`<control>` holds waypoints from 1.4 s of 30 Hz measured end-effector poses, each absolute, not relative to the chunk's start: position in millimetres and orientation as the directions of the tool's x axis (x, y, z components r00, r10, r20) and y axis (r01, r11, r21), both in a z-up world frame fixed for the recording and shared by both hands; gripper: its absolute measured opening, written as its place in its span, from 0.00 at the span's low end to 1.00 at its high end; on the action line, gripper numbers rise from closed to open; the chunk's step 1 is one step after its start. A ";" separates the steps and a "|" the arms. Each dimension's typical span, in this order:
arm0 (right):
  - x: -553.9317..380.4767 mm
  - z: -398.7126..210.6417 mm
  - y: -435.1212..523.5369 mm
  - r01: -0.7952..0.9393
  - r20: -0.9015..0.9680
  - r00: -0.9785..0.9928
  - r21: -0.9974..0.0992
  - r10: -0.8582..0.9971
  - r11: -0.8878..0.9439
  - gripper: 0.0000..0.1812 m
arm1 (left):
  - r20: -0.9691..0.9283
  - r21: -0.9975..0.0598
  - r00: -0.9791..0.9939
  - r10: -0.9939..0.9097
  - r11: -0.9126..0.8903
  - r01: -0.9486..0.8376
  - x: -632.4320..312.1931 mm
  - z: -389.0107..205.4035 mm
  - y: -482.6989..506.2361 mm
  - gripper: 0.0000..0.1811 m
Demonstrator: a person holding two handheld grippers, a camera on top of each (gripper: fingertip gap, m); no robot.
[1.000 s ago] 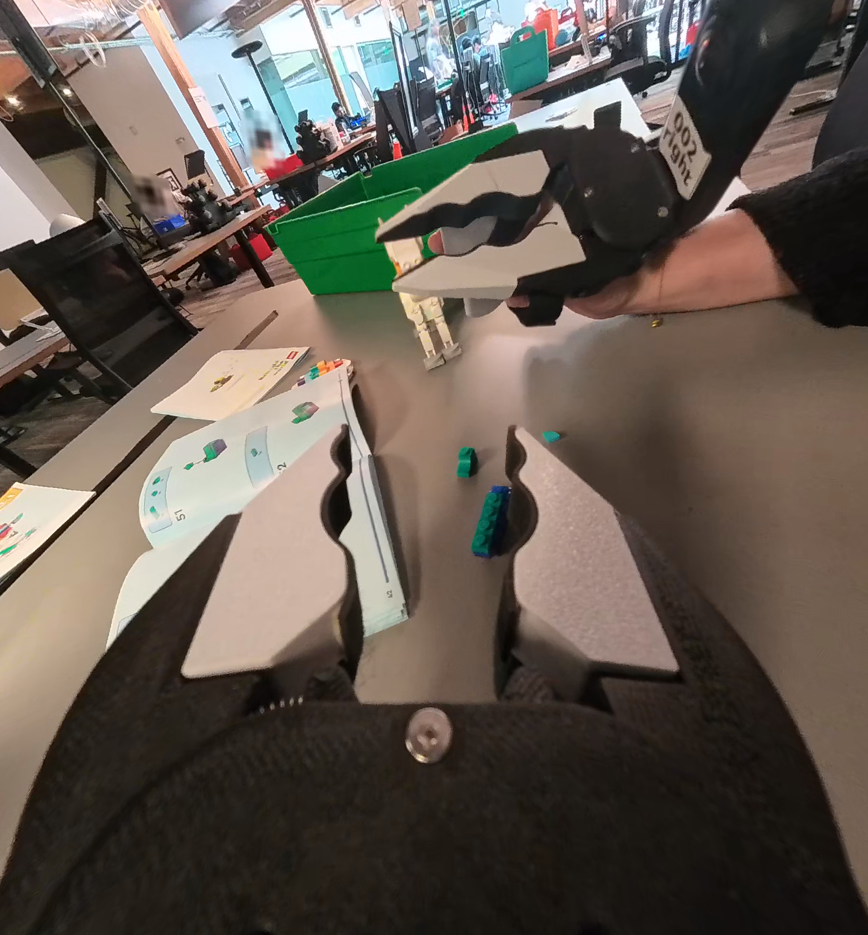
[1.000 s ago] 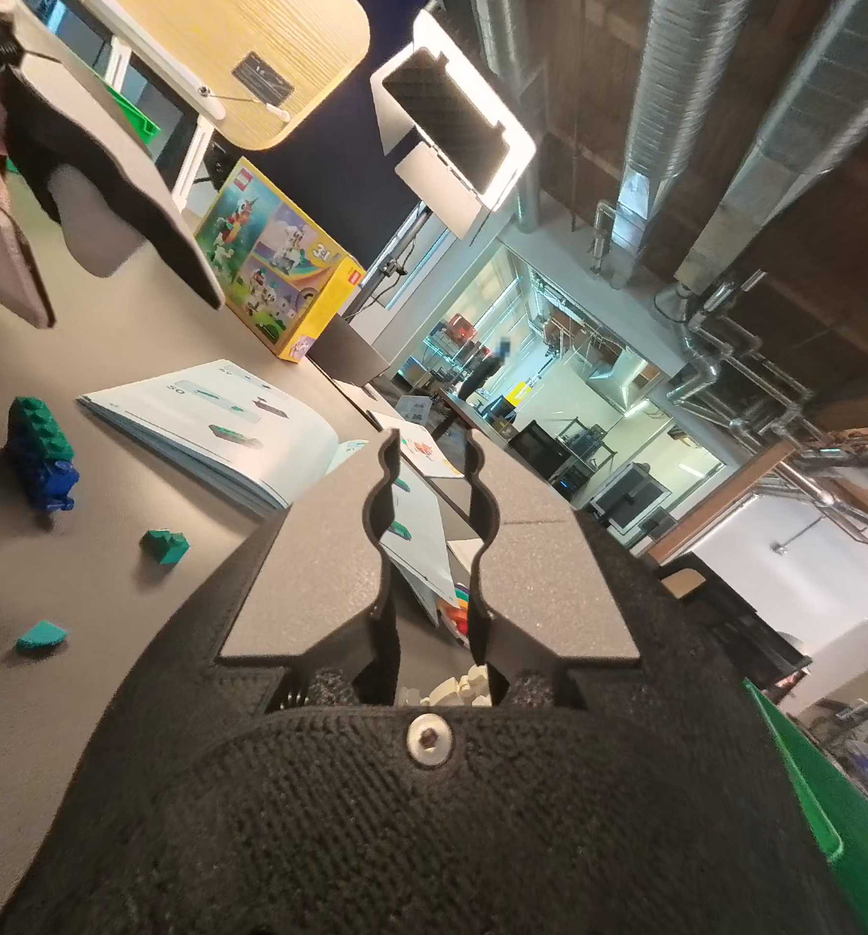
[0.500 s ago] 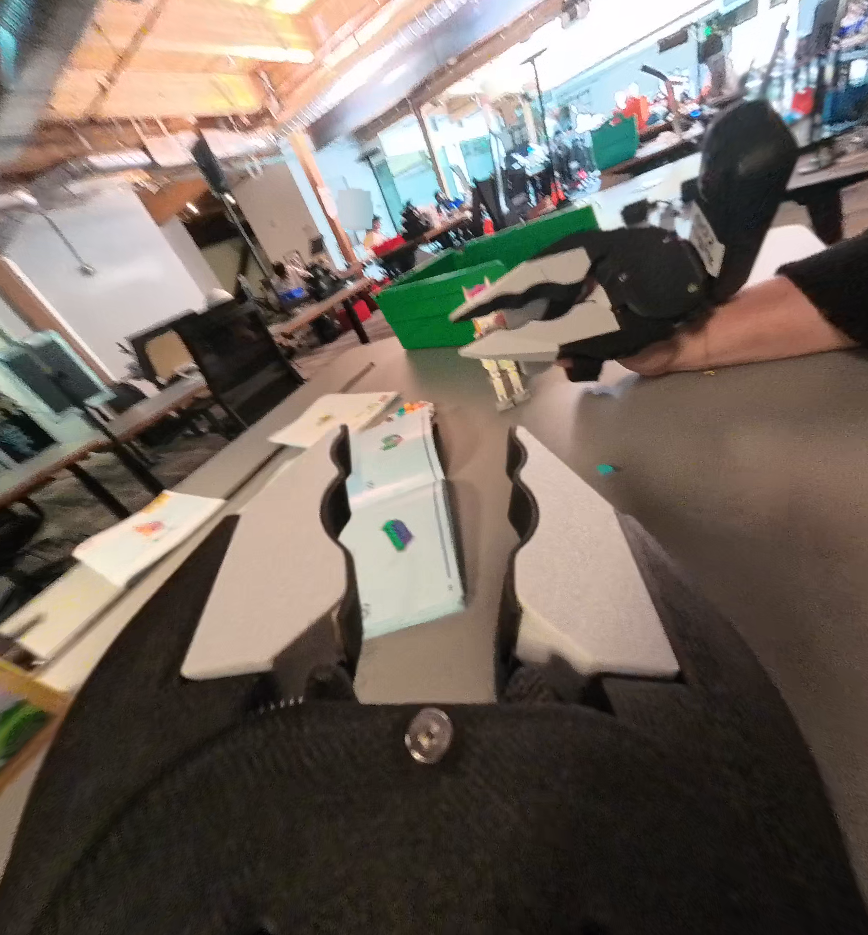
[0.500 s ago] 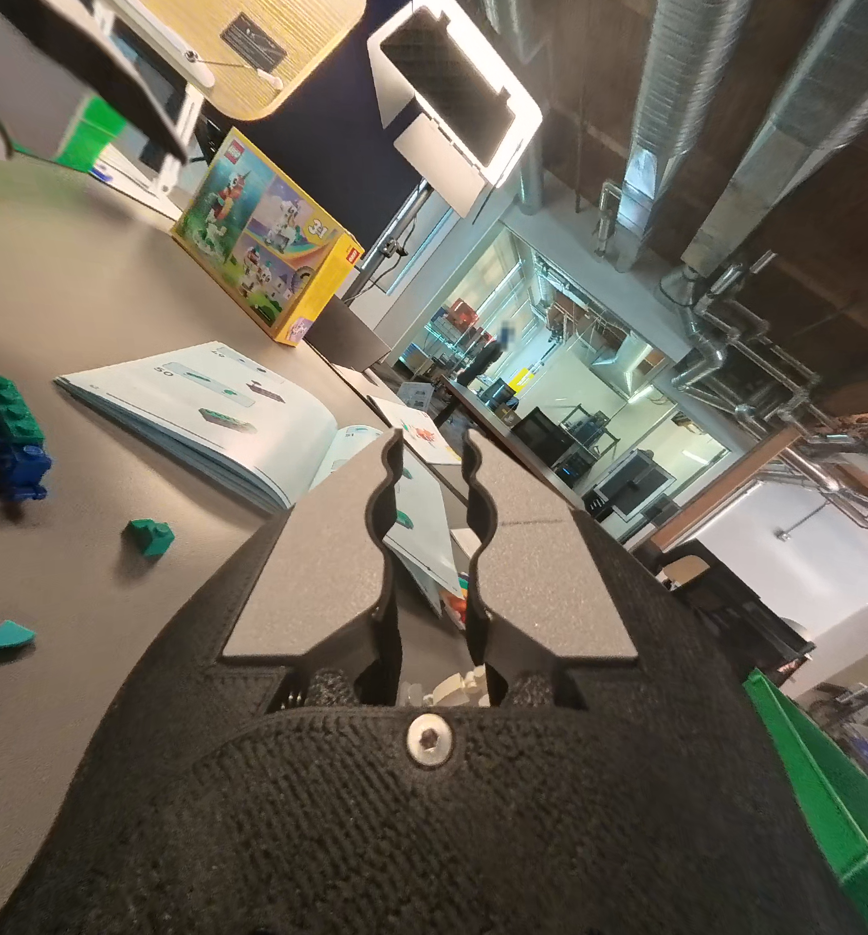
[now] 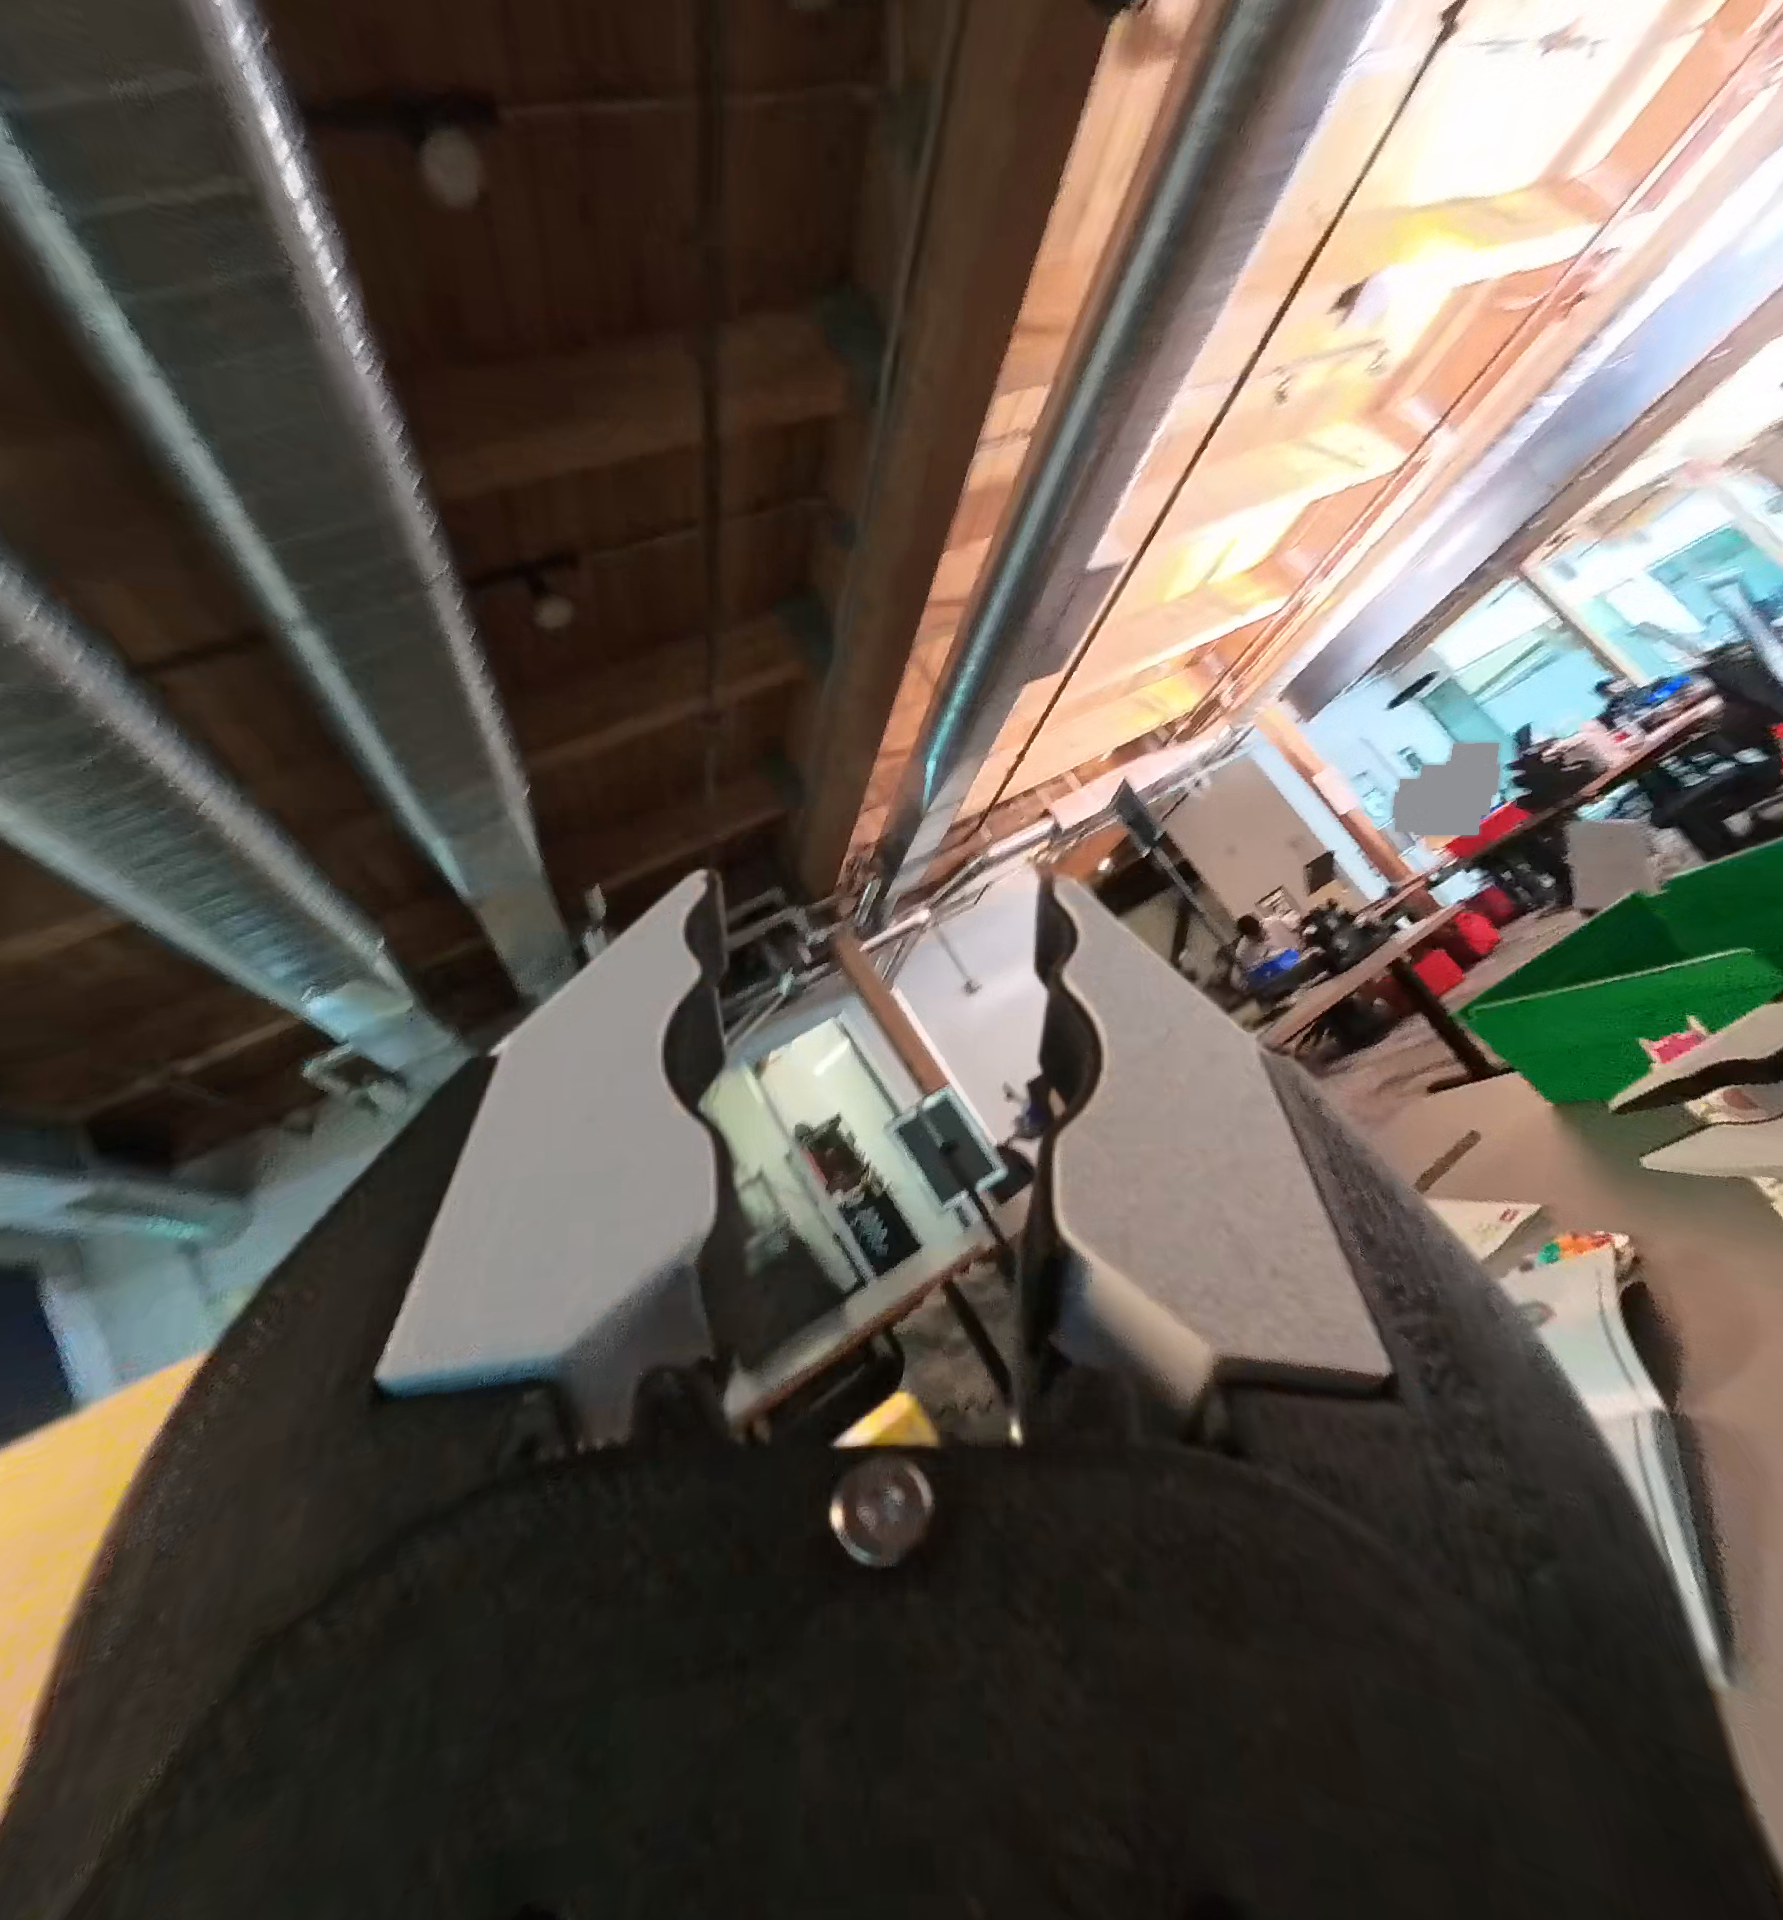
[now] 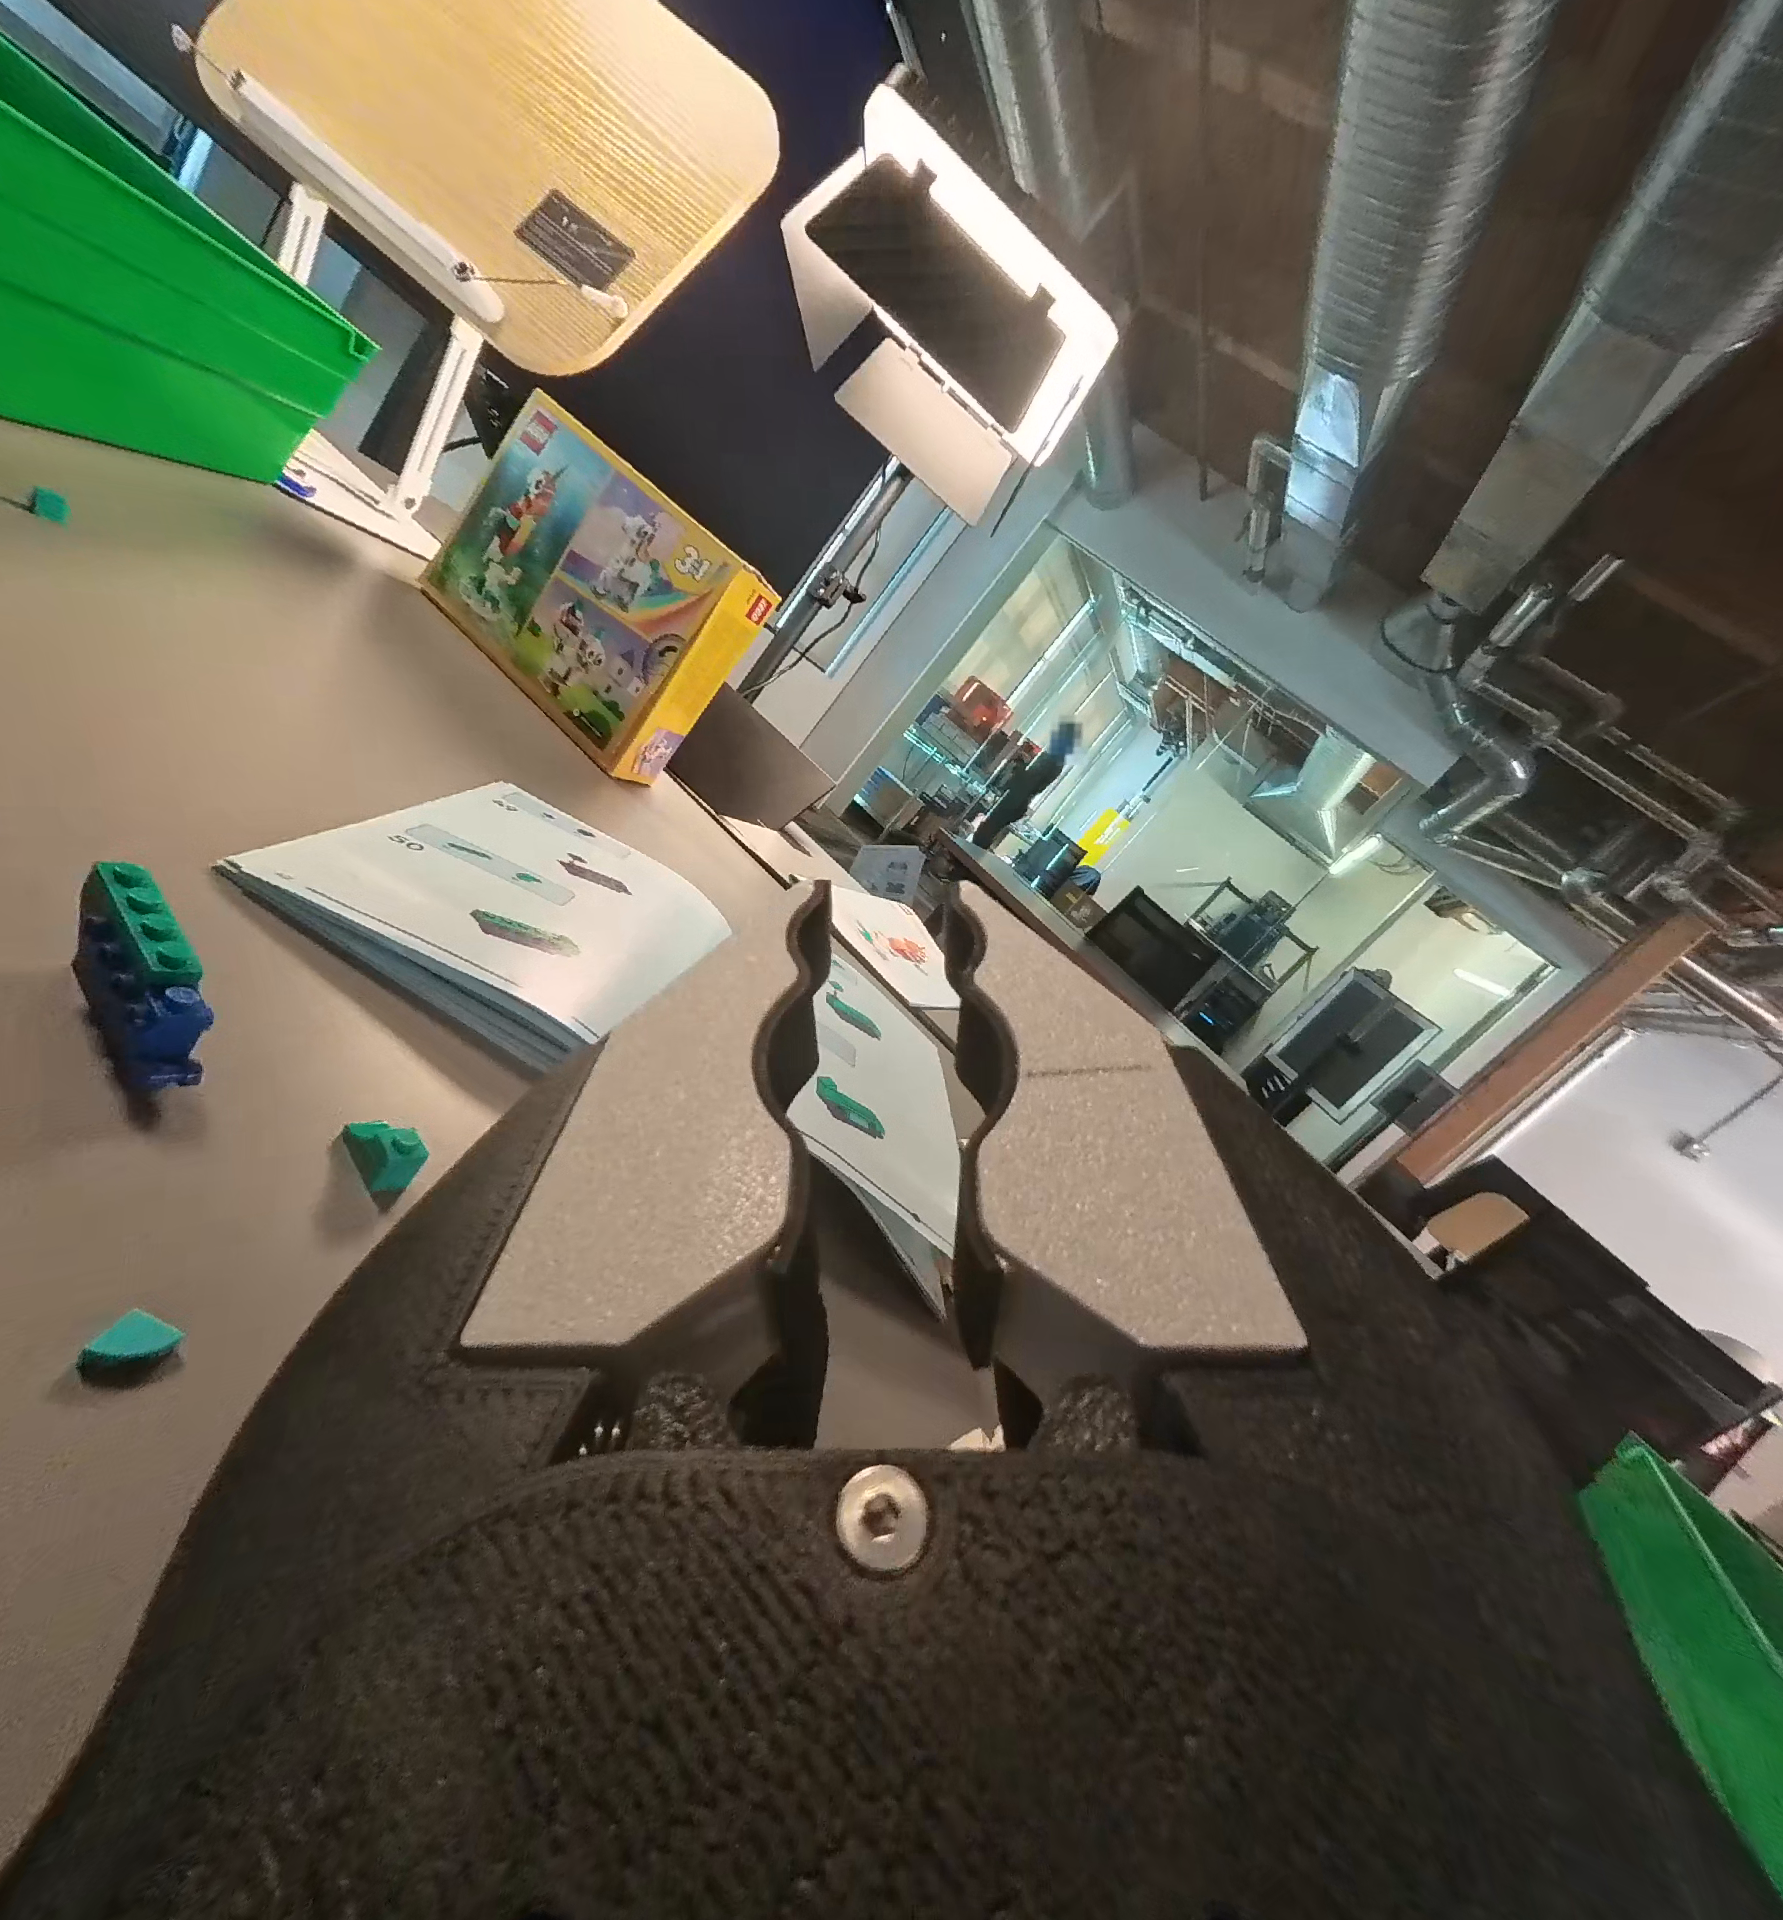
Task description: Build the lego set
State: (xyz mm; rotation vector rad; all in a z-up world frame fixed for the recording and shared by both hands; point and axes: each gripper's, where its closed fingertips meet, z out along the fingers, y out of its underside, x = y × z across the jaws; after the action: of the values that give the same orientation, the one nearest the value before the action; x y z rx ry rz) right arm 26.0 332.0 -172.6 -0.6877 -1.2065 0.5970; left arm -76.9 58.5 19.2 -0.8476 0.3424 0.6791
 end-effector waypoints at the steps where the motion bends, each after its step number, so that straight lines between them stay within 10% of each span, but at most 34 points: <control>1: 25.7 -172.6 332.2 -0.051 0.628 0.255 -0.751 0.736 0.658 0.11 | -0.507 -0.606 0.750 0.425 0.442 -0.661 -84.5 18.6 49.1 0.34; 12: 24.8 -175.4 337.3 -0.016 0.631 0.268 -0.753 0.728 0.658 0.11 | -0.104 -0.983 0.802 0.589 0.059 -0.171 -200.6 -114.6 -12.7 0.47; 22: 25.9 -179.5 343.6 0.032 0.643 0.287 -0.747 0.710 0.664 0.11 | -0.169 -0.932 0.813 0.558 -0.358 0.052 -240.6 -204.2 -10.2 0.60; 42: 22.6 -185.5 347.2 0.076 0.668 0.280 -0.732 0.690 0.677 0.11 | 0.075 -0.885 0.930 0.361 -0.406 0.229 -218.5 -237.7 -5.2 0.36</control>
State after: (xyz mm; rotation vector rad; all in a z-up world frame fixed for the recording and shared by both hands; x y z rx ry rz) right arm 22.6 347.2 -185.5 -0.7530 -1.2391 0.4680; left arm -218.5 -5.2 -237.7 -2.0079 -0.4237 0.1531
